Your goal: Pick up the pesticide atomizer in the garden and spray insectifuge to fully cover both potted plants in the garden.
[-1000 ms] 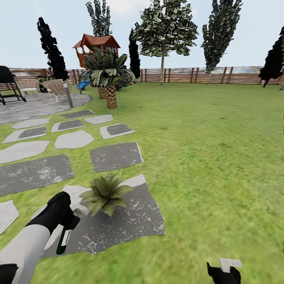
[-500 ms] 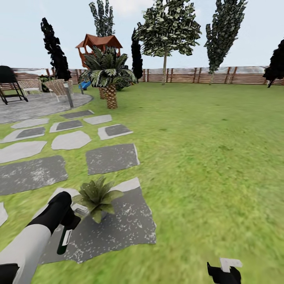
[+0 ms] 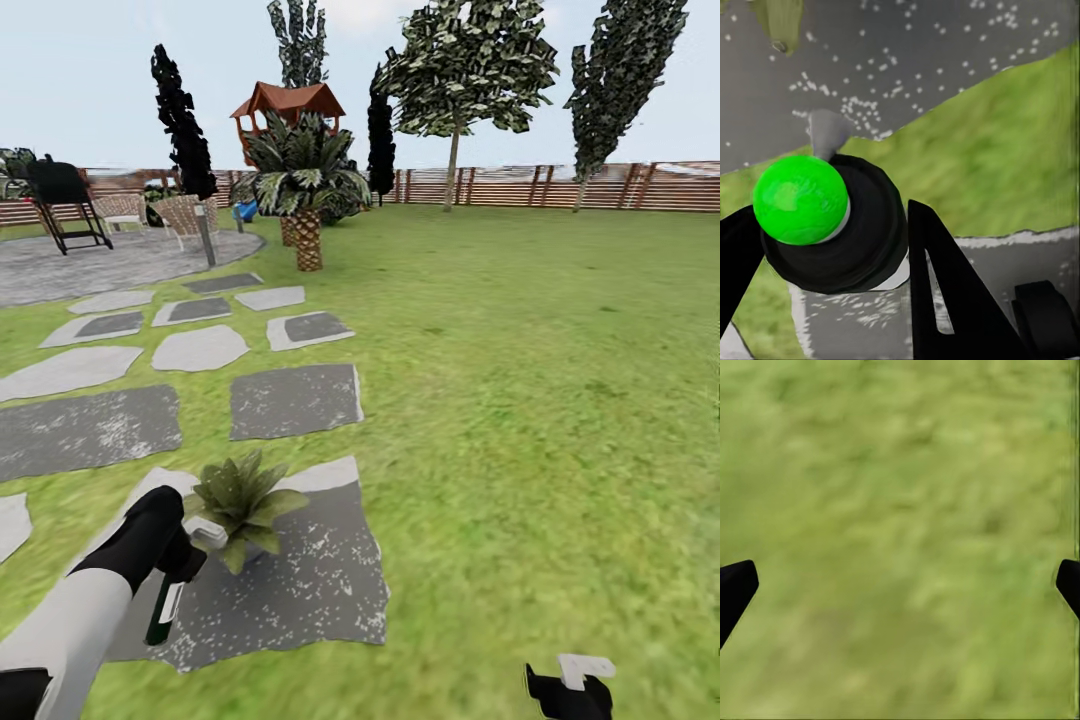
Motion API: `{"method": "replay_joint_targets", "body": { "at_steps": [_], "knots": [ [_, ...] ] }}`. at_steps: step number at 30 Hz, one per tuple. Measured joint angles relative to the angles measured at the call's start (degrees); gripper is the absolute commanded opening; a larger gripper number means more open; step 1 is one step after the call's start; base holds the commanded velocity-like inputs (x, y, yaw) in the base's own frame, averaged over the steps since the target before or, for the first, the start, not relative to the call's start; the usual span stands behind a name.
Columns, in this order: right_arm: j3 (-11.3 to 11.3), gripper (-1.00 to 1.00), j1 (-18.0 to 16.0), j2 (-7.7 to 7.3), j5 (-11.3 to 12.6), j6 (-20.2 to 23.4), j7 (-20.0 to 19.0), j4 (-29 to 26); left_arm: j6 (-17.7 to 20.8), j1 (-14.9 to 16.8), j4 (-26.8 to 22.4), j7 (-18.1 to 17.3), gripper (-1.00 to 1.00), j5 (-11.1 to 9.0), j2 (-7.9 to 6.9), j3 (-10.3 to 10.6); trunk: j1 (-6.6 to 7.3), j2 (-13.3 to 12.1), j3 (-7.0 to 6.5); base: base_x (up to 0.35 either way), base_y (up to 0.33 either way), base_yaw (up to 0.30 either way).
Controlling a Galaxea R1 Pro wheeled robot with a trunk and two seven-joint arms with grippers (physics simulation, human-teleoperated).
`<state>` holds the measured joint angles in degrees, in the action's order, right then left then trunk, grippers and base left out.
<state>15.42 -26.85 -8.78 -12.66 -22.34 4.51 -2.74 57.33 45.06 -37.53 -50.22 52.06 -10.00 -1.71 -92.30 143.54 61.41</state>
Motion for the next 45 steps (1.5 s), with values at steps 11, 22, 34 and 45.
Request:
{"method": "replay_joint_targets", "body": {
  "at_steps": [11, 22, 34, 45],
  "knots": [
    [0.0, 1.0, 0.0, -0.01, 0.0, 0.0, 0.1, 0.0, 0.1, 0.0, 0.7, 0.1, -1.0, 0.1, -0.8, -0.1, 0.0, 0.0, 0.0, -0.022, -0.19, 0.187],
    [0.0, 1.0, 0.0, -0.19, 0.0, 0.0, 0.0, 0.0, 0.1, -1.0, -0.1, 0.1, -1.0, 0.1, -0.15, 0.5, 0.0, 0.0, 0.0, 0.0, -0.001, 0.075],
    [0.0, 1.0, 0.0, -0.27, 0.0, 0.0, 0.0, 0.1, 0.3, 6.0, -0.6, -0.2, -1.0, 0.2, -1.16, 0.4, 0.0, 0.0, 0.0, 0.0, 0.0, 0.004],
    [0.0, 1.0, 0.0, -0.19, 0.0, 0.0, 0.1, 0.0, 0.4, 5.8, -0.6, -0.3, -1.0, 0.0, -0.73, 0.4, 0.01, 0.0, 0.0, 0.068, -0.109, 0.167]
  ]
}}
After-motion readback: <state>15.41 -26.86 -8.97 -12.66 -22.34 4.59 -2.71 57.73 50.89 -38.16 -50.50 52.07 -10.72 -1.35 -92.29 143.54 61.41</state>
